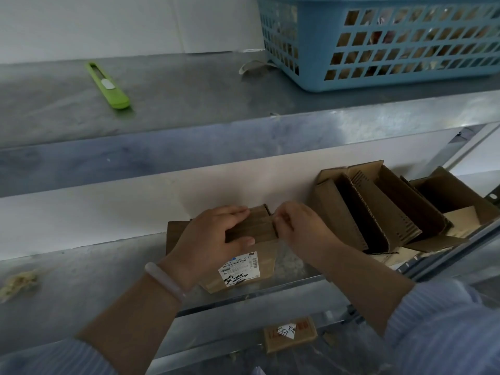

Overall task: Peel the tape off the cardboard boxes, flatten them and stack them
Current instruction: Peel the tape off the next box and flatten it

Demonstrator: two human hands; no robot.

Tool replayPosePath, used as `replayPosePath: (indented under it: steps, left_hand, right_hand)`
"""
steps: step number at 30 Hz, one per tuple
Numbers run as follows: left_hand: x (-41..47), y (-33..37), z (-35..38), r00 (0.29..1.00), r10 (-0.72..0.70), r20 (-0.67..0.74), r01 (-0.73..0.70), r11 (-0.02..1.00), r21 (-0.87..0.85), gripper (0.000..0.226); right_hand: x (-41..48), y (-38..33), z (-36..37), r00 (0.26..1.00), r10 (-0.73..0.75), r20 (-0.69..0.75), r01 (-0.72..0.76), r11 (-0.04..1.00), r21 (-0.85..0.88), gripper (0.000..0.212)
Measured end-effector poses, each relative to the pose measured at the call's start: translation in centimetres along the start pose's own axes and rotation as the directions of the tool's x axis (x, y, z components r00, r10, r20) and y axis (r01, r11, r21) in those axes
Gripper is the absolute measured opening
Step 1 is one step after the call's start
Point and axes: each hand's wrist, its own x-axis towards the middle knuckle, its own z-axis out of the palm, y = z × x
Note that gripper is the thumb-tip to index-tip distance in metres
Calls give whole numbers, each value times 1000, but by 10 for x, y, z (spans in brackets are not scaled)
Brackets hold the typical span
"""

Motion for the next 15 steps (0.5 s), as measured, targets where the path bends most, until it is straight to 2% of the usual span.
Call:
replayPosePath:
  steps: [1, 3, 5, 6, 7, 8, 10, 11, 13, 15]
  left_hand:
    - [-1, 1, 0, 1000, 4, -12, -4, 1000, -3, 66]
    - [-3, 1, 1, 999, 12, -38, -12, 1000, -8, 61]
    - [-4, 1, 1, 999, 18, -49, -18, 1000, -4, 60]
    - [-5, 1, 0, 999, 21, -50, -21, 1000, 1, 60]
    - [-6, 2, 0, 998, 26, -51, -25, 1000, 8, 61]
    - [-6, 2, 1, 998, 30, -55, -30, 999, 18, 61]
    - [-8, 4, 1, 997, 35, -67, -32, 999, 40, 62]
    - [-9, 6, 1, 997, 36, -72, -32, 998, 49, 63]
    - [-12, 8, 2, 997, 39, -64, -33, 996, 82, 70]
    - [-17, 9, 1, 996, 62, -68, -50, 985, 168, 82]
  right_hand:
    - [-2, -2, 3, 990, 139, 14, -139, 973, 183, 15]
    - [-5, -8, 10, 943, 324, 73, -315, 804, 504, 18]
    - [-6, -11, 10, 904, 411, 113, -360, 595, 718, 17]
    - [-8, -12, 10, 901, 419, 115, -347, 536, 769, 18]
    - [-9, -11, 10, 911, 405, 84, -317, 552, 771, 17]
    - [-11, -9, 11, 929, 369, 28, -283, 658, 698, 14]
    - [-14, -4, 13, 962, 260, -90, -199, 884, 423, 6]
    - [-14, -3, 14, 963, 238, -130, -176, 912, 370, 6]
    - [-14, -6, 15, 942, 302, -146, -193, 843, 502, 5]
    - [-13, -14, 13, 917, 387, -96, -237, 722, 650, 8]
